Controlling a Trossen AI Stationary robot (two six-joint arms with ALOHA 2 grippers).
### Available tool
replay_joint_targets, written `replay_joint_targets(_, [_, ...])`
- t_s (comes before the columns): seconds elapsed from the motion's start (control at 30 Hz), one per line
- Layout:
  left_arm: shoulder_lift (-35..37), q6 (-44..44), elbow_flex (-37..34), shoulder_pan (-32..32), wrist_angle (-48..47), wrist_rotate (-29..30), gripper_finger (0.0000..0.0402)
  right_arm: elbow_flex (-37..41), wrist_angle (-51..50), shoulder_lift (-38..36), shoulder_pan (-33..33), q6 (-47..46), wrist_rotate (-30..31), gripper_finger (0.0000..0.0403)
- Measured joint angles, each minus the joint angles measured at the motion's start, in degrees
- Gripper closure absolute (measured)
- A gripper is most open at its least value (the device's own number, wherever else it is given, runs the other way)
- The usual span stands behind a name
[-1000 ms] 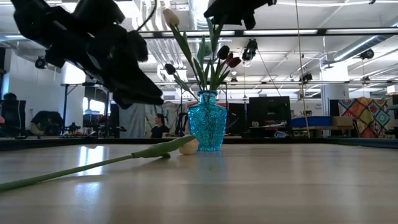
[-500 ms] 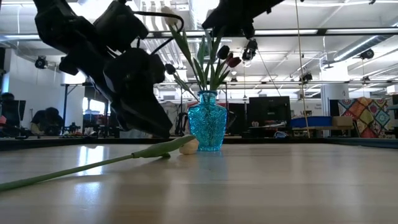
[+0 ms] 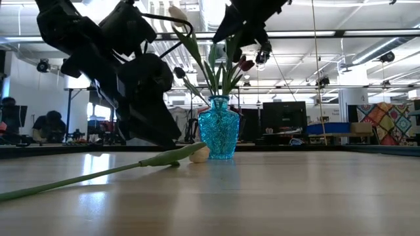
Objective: Sort flowers into vase by color
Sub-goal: Put the white tulip into the blue vase
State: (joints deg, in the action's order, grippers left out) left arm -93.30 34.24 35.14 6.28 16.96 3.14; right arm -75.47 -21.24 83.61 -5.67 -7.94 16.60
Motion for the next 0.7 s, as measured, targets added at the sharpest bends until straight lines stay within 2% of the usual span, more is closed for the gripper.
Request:
replay_joint_targets(0.2, [0.0,0.6,0.0,0.0,-0.2,0.0,0.0203,-5.4,-9.0,0.3,0.0,0.4,0.7,0.0124])
replay_joint_targets(0.43, [0.0,2.5,0.0,0.0,-0.6,-0.9,0.0203,-9.5,-18.9,-0.9,0.0,1.6,7.7,0.0124])
replay_joint_targets(0.7, [-0.2,3.2,2.4,0.0,-5.8,-1.5,0.0204,-10.2,-22.4,-4.0,0.2,2.0,9.1,0.0124])
